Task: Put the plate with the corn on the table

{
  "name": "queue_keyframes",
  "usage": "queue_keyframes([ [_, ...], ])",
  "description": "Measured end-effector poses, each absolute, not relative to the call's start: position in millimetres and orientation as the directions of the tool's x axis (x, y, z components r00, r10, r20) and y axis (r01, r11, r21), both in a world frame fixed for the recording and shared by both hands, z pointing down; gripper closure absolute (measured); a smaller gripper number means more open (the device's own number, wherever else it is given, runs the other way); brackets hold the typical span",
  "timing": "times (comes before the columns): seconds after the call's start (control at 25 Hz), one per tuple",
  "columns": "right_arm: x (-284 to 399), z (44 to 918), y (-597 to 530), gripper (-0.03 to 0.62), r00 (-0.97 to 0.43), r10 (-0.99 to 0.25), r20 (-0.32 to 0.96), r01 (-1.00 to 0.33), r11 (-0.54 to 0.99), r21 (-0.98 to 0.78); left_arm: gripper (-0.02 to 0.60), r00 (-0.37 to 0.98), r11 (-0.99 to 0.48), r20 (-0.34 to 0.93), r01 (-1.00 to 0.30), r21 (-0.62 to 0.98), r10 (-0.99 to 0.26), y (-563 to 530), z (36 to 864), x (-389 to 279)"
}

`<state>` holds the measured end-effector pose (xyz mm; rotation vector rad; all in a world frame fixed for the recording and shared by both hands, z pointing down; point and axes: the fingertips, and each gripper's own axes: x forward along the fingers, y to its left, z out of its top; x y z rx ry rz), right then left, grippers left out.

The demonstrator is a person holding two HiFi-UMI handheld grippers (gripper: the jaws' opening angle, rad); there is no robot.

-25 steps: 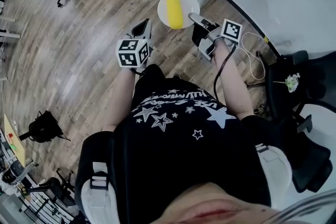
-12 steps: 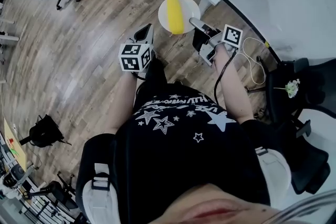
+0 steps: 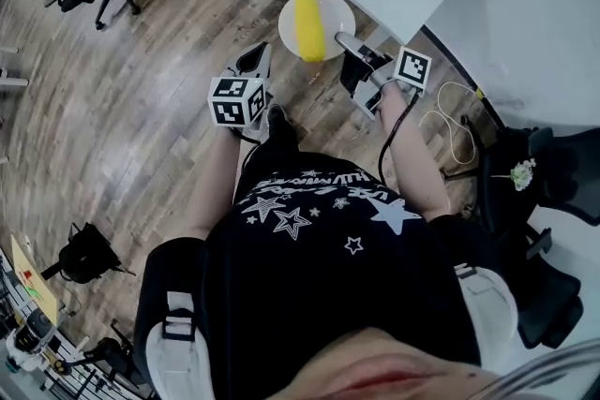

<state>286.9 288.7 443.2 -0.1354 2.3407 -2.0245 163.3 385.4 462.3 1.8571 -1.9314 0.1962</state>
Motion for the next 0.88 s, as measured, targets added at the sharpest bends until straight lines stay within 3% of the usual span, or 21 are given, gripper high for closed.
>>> queue_keyframes([
  [0.28, 210.5, 437.5, 247.6, 0.553, -0.992, -0.126, 0.02, -0.038, 0.14, -0.989, 0.575, 0.016, 0.066, 0.378, -0.977, 0.203, -0.925, 340.7, 448.4, 79.8],
  [0.88, 114.8, 437.8, 214.6, 0.553, -0.982, -0.186, 0.029, -0.056, 0.142, -0.988, 0.575, 0.08, 0.006, 0.365, -0.974, 0.228, -0.928, 306.0, 453.8, -20.7],
])
